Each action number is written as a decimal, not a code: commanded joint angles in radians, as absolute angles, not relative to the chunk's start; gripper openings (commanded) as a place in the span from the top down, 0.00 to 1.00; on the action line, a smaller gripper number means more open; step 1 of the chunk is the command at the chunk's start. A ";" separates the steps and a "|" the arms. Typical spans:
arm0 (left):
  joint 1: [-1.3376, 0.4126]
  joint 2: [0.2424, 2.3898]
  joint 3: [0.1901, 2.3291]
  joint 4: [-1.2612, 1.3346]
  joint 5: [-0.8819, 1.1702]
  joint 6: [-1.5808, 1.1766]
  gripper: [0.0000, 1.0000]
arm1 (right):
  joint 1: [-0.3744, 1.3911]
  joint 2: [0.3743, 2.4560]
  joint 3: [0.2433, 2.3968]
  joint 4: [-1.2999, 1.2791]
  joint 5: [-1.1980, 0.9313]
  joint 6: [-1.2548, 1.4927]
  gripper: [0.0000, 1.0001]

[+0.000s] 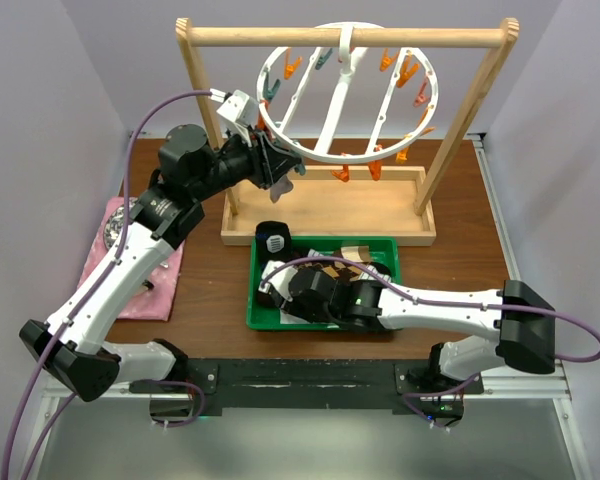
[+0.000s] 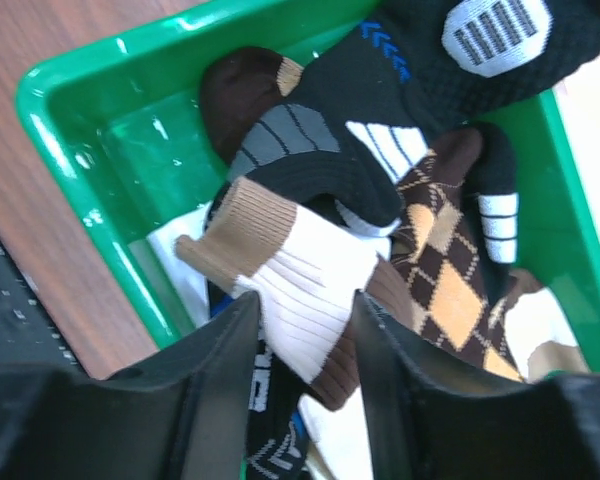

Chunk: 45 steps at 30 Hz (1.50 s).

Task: Clip the socks to the hanger
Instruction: Pick up the sock from the bin.

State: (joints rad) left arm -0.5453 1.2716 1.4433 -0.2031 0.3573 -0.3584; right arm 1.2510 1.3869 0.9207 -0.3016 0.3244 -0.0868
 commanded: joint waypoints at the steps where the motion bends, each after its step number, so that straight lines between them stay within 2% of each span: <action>1: -0.535 1.238 1.450 -0.193 0.380 -0.379 1.00 | 1.262 1.353 0.966 -0.340 0.368 -0.185 0.50; 2: -0.532 1.238 1.448 -0.192 0.382 -0.382 1.00 | 1.266 1.348 0.965 -0.348 0.362 -0.193 0.41; 5: -0.529 1.239 1.448 -0.189 0.383 -0.388 1.00 | 1.281 1.336 0.971 -0.382 0.336 -0.235 0.32; 21: -0.515 1.249 1.456 -0.190 0.391 -0.414 1.00 | 1.385 1.450 0.991 -0.354 0.414 -0.388 0.37; 28: -0.509 1.246 1.451 -0.193 0.393 -0.414 1.00 | 1.384 1.503 1.020 -0.338 0.408 -0.425 0.50; 31: -0.508 1.244 1.451 -0.193 0.393 -0.413 1.00 | 1.384 1.514 1.023 -0.319 0.403 -0.433 0.59; 32: -0.508 1.244 1.451 -0.193 0.393 -0.413 1.00 | 1.384 1.514 1.025 -0.316 0.396 -0.433 0.69; 35: -0.506 1.244 1.450 -0.192 0.394 -0.413 1.00 | 1.384 1.525 1.032 -0.311 0.388 -0.425 0.80; 36: -0.508 1.246 1.450 -0.192 0.393 -0.413 1.00 | 1.384 1.526 1.034 -0.313 0.387 -0.423 0.88; 39: -0.508 1.246 1.450 -0.192 0.393 -0.408 1.00 | 1.384 1.523 1.037 -0.324 0.391 -0.410 1.00; 44: -0.508 1.247 1.448 -0.187 0.388 -0.408 1.00 | 1.384 1.381 1.026 -0.263 0.477 -0.365 1.00; 45: -0.508 1.247 1.450 -0.187 0.387 -0.410 1.00 | 1.384 1.343 0.999 -0.177 0.559 -0.338 1.00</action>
